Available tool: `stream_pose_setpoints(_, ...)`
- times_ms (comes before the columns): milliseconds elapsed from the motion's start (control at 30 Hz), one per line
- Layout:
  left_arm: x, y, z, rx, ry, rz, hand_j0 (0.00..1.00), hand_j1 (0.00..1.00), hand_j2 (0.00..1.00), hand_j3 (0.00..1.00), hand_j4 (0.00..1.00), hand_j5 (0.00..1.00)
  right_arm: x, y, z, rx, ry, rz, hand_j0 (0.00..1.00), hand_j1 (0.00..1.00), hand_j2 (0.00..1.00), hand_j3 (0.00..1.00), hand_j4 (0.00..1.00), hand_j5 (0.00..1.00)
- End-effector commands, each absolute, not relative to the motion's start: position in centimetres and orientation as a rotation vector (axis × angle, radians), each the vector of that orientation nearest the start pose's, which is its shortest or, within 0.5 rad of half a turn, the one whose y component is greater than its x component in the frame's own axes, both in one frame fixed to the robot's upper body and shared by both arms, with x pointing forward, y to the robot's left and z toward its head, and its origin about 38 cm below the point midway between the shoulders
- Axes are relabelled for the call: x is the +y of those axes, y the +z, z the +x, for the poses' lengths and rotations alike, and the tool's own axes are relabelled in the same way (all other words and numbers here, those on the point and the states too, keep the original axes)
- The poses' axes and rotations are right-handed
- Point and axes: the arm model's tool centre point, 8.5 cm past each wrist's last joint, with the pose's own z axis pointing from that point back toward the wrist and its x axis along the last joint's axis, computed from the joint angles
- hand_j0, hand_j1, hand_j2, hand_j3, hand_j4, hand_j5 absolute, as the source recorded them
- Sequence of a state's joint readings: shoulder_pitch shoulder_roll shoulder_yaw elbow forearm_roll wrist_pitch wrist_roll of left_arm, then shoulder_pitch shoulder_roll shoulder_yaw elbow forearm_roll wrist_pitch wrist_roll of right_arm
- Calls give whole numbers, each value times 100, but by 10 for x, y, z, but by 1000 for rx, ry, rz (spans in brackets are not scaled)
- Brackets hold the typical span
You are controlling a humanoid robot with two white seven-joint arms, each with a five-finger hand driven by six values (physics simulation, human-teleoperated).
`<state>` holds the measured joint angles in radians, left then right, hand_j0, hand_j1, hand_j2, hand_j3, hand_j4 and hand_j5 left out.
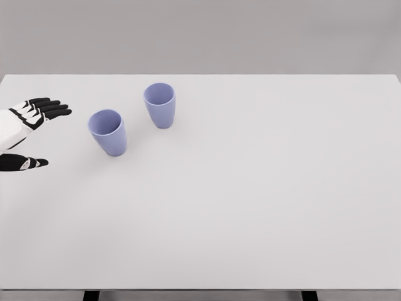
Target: Place the right cup on the left cup with left arm
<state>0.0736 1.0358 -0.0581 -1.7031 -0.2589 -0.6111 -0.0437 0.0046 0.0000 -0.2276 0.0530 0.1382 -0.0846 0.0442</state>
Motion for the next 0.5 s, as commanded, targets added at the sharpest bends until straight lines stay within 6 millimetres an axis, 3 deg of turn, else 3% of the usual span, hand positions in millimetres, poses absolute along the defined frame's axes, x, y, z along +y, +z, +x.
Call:
stream_pose_setpoints(0, 397, 231, 328, -1760, -1587, 569, 100, 100, 100, 100, 100, 100, -264, -261, -12, -35, -92, -37, 100, 100, 100, 100, 100, 100)
stream_pose_setpoints(167, 398, 234, 329, -1760, -1596, 580, 100, 100, 100, 100, 100, 100, -264, -261, -12, -33, -87, -37, 100, 100, 100, 100, 100, 100)
stream_pose_setpoints(267, 400, 242, 332, -1763, -1610, 610, 100, 100, 100, 100, 100, 100, -264, -261, -13, -31, -87, -37, 100, 100, 100, 100, 100, 100)
stream_pose_setpoints(333, 400, 259, 342, -1780, -1641, 681, 100, 100, 100, 100, 100, 100, -264, -261, -12, -33, -86, -37, 100, 100, 100, 100, 100, 100)
stream_pose_setpoints(467, 396, 266, 349, -1781, -1693, 753, 100, 100, 100, 100, 100, 100, -264, -261, -12, -33, -86, -37, 100, 100, 100, 100, 100, 100)
